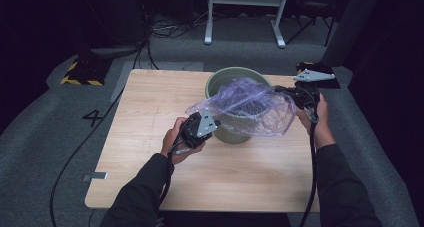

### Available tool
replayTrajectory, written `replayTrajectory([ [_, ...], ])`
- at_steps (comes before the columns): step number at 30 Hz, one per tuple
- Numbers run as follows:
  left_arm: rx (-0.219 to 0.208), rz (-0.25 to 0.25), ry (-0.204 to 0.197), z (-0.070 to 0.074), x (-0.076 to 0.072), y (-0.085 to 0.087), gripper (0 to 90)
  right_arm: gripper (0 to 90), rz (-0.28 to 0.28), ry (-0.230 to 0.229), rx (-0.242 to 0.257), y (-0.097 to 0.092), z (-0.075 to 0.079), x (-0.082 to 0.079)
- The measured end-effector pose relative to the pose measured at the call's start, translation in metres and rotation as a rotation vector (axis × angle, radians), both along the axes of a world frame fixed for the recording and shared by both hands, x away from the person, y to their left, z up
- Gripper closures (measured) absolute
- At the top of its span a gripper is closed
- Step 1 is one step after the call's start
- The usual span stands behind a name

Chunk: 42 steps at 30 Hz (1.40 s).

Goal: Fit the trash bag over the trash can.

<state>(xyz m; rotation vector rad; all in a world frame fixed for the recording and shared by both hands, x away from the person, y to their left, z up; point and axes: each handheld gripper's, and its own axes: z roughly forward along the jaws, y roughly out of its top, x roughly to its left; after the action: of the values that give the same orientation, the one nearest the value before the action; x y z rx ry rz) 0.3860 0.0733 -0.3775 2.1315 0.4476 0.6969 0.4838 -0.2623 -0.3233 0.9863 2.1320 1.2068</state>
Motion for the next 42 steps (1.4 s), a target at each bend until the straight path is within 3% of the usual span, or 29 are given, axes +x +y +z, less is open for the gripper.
replayTrajectory([
  [10, -0.016, -0.004, 0.027, -0.005, 0.004, 0.014, 89.9, 90.0, -0.077, 0.016, 0.035, -0.008, -0.012, 0.027],
  [17, -0.01, -0.028, 0.059, -0.01, 0.004, 0.021, 89.9, 90.0, -0.125, 0.013, 0.053, -0.017, -0.015, 0.036],
  [20, -0.019, -0.043, 0.049, -0.011, -0.001, 0.022, 89.7, 90.0, -0.142, 0.021, 0.05, -0.018, -0.018, 0.04],
  [21, -0.032, -0.046, 0.048, -0.011, -0.003, 0.023, 86.5, 90.0, -0.142, 0.024, 0.052, -0.018, -0.018, 0.04],
  [26, -0.111, -0.073, 0.053, -0.003, -0.013, 0.033, 49.5, 90.0, -0.133, 0.012, 0.059, -0.017, -0.017, 0.038],
  [30, -0.179, -0.061, 0.06, 0.004, -0.022, 0.043, 24.2, 90.0, -0.128, 0.002, 0.059, -0.019, -0.013, 0.035],
  [33, -0.234, -0.059, 0.039, 0.012, -0.027, 0.051, 17.0, 90.0, -0.13, -0.004, 0.06, -0.02, -0.011, 0.034],
  [38, -0.255, -0.049, -0.011, 0.029, -0.026, 0.051, 15.5, 90.0, -0.123, -0.006, 0.061, -0.021, -0.009, 0.032],
  [40, -0.244, -0.015, -0.039, 0.035, -0.022, 0.048, 15.6, 90.0, -0.121, -0.005, 0.058, -0.02, -0.009, 0.032],
  [42, -0.28, -0.003, -0.042, 0.039, -0.018, 0.051, 15.7, 90.0, -0.12, -0.004, 0.055, -0.02, -0.009, 0.032],
])
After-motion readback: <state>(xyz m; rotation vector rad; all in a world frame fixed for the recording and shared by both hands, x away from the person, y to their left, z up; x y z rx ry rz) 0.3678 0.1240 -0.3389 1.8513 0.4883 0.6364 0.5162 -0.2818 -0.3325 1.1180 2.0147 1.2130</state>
